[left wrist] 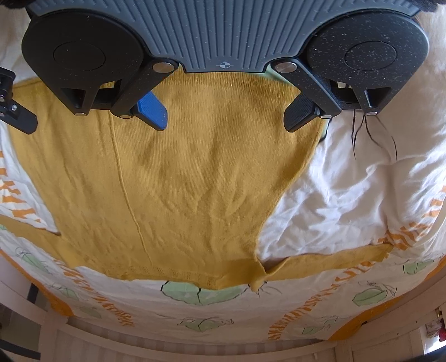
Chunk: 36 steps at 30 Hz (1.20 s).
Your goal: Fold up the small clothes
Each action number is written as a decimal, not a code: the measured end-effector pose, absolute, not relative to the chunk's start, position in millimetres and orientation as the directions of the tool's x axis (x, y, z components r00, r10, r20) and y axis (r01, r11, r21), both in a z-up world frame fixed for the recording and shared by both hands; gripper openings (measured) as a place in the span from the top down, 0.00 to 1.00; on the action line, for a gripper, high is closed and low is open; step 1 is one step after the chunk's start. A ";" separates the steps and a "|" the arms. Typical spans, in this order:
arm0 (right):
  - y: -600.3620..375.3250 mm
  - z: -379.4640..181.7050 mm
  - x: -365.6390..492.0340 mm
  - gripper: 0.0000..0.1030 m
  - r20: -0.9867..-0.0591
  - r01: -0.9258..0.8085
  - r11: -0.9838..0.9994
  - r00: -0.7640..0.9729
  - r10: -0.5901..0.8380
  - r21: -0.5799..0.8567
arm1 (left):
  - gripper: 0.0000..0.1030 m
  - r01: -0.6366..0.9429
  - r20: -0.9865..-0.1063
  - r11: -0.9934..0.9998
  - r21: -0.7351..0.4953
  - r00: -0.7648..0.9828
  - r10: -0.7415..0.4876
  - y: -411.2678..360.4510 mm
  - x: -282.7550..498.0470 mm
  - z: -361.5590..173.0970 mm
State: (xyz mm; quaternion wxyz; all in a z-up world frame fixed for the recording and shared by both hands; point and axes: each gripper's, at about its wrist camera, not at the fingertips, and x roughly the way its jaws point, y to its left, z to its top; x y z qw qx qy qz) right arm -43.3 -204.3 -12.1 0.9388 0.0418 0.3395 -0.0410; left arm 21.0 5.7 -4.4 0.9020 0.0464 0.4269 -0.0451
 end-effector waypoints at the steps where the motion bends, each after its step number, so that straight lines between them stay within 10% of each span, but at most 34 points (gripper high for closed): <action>1: -205.9 -11.7 -40.5 0.01 -0.639 0.102 0.994 0.768 -0.048 0.048 | 0.12 0.121 -0.768 0.991 0.048 0.640 -0.041 5.8 24.8 -2.9; 19: -299.8 1.9 54.3 0.01 -0.604 0.121 0.992 0.789 -0.109 -0.020 | 0.11 0.238 -0.649 0.971 -0.036 0.732 -0.204 -5.8 128.3 7.3; 36: -550.6 -4.0 137.3 0.18 -0.700 0.562 0.827 0.597 -0.393 0.015 | 0.11 0.138 -0.644 0.989 0.056 0.762 -0.069 -22.0 232.9 -36.3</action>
